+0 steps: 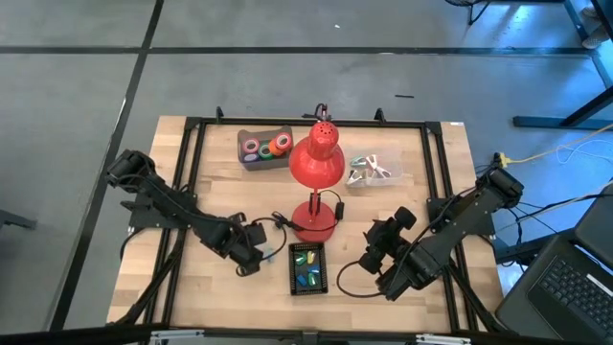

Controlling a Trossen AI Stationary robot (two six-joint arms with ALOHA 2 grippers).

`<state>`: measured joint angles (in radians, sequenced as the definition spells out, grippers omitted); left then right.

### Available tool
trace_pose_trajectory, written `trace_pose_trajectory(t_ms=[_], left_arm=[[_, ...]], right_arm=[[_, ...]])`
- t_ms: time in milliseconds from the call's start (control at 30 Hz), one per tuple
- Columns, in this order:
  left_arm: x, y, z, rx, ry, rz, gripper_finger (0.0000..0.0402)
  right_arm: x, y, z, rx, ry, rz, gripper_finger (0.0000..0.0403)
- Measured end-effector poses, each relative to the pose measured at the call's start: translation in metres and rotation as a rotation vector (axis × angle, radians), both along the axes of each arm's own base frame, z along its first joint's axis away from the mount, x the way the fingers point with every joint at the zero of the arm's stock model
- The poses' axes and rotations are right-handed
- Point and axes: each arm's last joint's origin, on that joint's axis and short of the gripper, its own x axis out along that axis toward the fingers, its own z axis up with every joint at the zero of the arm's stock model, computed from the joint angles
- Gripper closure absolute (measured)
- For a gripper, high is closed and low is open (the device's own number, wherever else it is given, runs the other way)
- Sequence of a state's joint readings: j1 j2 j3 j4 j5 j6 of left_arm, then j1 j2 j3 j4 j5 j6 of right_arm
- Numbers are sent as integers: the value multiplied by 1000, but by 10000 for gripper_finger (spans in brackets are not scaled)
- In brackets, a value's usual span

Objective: Pick and place Stapler, Stapler remover, tape
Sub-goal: Put the light blue staple remover into the transparent bin

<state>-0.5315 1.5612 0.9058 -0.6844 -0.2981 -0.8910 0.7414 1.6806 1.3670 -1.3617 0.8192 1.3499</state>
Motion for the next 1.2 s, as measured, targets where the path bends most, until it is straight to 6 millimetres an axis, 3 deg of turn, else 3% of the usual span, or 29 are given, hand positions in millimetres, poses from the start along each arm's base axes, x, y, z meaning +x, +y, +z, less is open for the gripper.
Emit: trace_pose_trajectory(t_ms=[133, 333, 500, 633, 800, 1200], left_arm=[[-2, -8, -2, -14, -31, 62, 225], [-11, -35, -21, 50, 33, 32, 243], [7, -69, -19, 192, 46, -109, 267], [21, -85, -17, 381, 184, -217, 278], [28, -92, -26, 512, 307, -260, 279], [43, -82, -24, 442, 314, -172, 281]], right_arm=[[0, 0, 0, 1, 1, 0, 198], [0, 0, 0, 8, 7, -1, 198], [1, -1, 0, 6, 5, -8, 198], [2, -2, 0, 17, 15, -14, 198], [2, -2, -1, 20, 18, -15, 198], [2, -2, -1, 19, 18, -15, 198]])
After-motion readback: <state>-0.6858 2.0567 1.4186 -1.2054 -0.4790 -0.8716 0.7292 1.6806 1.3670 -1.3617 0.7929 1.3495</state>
